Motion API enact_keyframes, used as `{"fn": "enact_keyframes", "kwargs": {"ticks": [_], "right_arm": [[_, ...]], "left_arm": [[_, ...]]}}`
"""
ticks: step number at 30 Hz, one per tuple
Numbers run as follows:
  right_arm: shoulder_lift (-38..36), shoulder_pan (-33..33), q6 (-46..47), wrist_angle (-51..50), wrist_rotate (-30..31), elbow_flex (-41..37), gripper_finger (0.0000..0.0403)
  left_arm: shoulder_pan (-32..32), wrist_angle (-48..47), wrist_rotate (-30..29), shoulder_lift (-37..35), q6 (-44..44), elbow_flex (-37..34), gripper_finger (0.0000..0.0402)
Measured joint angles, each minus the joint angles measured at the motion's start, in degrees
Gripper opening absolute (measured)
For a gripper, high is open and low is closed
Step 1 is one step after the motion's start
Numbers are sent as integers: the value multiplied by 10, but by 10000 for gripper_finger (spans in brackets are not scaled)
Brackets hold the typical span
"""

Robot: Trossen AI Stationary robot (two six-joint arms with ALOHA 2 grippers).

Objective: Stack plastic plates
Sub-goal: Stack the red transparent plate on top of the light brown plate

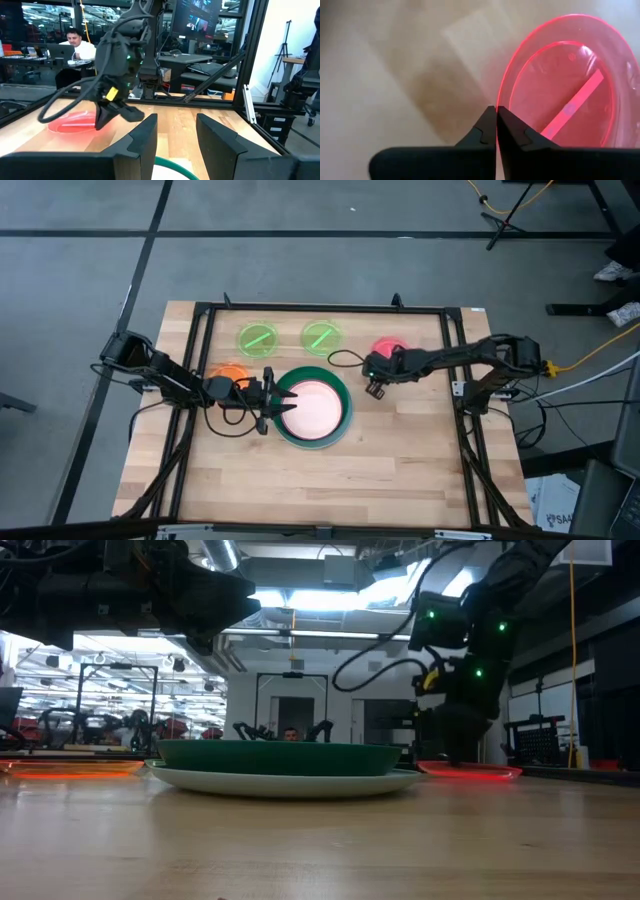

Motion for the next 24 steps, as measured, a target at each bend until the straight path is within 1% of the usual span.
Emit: {"fn": "enact_keyframes", "kwargs": {"ticks": [3,7,11,15,18,21,24], "right_arm": [[0,23,-4,15,-26,7,0],[0,57,-37,51,-53,7,0],[7,88,-63,62,-54,7,0],[10,106,-43,67,-54,6,1],[10,108,-39,73,-54,7,1],[10,105,-4,68,-60,7,16],[10,102,-5,68,-65,7,47]], "left_arm": [[0,0,0,0,0,0,130],[0,0,0,0,0,0,130],[0,0,0,0,0,0,130],[0,0,0,0,0,0,130],[0,1,0,0,0,0,130],[0,1,0,0,0,0,130],[0,1,0,0,0,0,130]]}}
